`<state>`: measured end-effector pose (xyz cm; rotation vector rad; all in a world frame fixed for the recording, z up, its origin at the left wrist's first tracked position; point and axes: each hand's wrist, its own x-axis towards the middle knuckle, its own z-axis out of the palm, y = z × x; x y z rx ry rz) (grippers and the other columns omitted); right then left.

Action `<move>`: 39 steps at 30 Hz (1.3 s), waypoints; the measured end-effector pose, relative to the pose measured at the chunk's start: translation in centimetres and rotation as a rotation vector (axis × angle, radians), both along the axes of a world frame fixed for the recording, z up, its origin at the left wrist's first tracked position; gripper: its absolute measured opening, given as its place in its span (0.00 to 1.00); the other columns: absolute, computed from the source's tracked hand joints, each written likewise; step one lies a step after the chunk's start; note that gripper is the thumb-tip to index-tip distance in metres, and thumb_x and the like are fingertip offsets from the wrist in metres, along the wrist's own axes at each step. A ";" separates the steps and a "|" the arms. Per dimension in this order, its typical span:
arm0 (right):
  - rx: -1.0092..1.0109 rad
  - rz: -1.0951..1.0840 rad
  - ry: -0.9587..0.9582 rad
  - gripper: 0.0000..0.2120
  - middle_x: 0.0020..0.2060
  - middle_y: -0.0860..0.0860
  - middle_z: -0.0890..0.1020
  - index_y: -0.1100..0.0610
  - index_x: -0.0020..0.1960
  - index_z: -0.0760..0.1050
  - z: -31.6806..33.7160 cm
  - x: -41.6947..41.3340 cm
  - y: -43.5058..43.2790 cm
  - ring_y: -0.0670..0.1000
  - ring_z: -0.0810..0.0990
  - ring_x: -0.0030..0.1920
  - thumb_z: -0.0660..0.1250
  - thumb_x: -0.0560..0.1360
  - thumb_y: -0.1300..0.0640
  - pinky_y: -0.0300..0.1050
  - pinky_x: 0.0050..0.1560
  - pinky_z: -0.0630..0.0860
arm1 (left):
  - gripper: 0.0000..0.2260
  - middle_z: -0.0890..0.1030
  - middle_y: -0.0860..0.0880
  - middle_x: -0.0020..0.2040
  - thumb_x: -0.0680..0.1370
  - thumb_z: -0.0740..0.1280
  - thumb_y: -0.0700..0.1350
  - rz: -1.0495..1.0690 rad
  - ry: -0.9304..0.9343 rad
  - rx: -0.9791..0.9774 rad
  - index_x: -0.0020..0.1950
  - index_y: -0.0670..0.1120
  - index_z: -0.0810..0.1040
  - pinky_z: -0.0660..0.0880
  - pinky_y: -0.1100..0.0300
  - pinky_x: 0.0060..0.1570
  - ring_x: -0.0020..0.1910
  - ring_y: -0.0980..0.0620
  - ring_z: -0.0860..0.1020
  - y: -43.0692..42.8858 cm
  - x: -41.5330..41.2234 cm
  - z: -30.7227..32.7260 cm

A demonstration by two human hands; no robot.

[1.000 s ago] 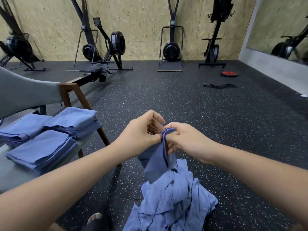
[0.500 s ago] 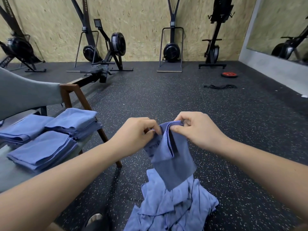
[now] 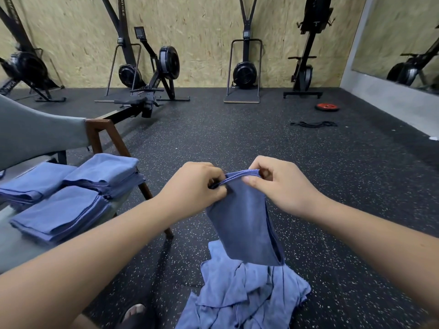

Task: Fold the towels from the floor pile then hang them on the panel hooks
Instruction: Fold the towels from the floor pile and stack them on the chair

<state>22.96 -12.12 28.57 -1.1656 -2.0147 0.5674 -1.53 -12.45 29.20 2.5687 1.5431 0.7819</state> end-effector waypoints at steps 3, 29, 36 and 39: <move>-0.025 0.009 -0.016 0.07 0.35 0.48 0.81 0.50 0.45 0.79 -0.1 1.1 0.7 0.49 0.75 0.36 0.73 0.81 0.52 0.48 0.41 0.71 | 0.07 0.84 0.58 0.36 0.79 0.75 0.56 0.001 -0.013 -0.095 0.43 0.55 0.85 0.75 0.64 0.42 0.38 0.61 0.81 0.5 -1.4 0.6; -0.204 0.230 -0.020 0.09 0.37 0.49 0.80 0.49 0.47 0.80 -1.1 -2.0 -0.5 0.48 0.74 0.39 0.75 0.76 0.46 0.56 0.44 0.73 | 0.19 0.84 0.51 0.45 0.75 0.81 0.48 -0.235 -0.560 -0.285 0.58 0.53 0.74 0.76 0.50 0.46 0.41 0.49 0.80 -0.7 0.6 -0.7; -0.183 0.273 -0.047 0.03 0.40 0.50 0.85 0.51 0.50 0.84 0.9 -1.0 -0.7 0.45 0.76 0.41 0.75 0.79 0.53 0.54 0.45 0.76 | 0.23 0.86 0.52 0.54 0.71 0.84 0.48 -0.301 -0.589 -0.655 0.61 0.50 0.80 0.80 0.52 0.58 0.55 0.56 0.82 -1.1 1.1 -3.5; -0.129 0.278 0.028 0.01 0.43 0.54 0.86 0.54 0.50 0.84 2.3 -0.3 -0.8 0.44 0.79 0.42 0.75 0.81 0.58 0.49 0.46 0.77 | 0.16 0.88 0.51 0.56 0.73 0.83 0.45 -0.247 -0.490 -0.725 0.58 0.52 0.86 0.81 0.42 0.64 0.61 0.50 0.85 -0.6 0.9 -5.0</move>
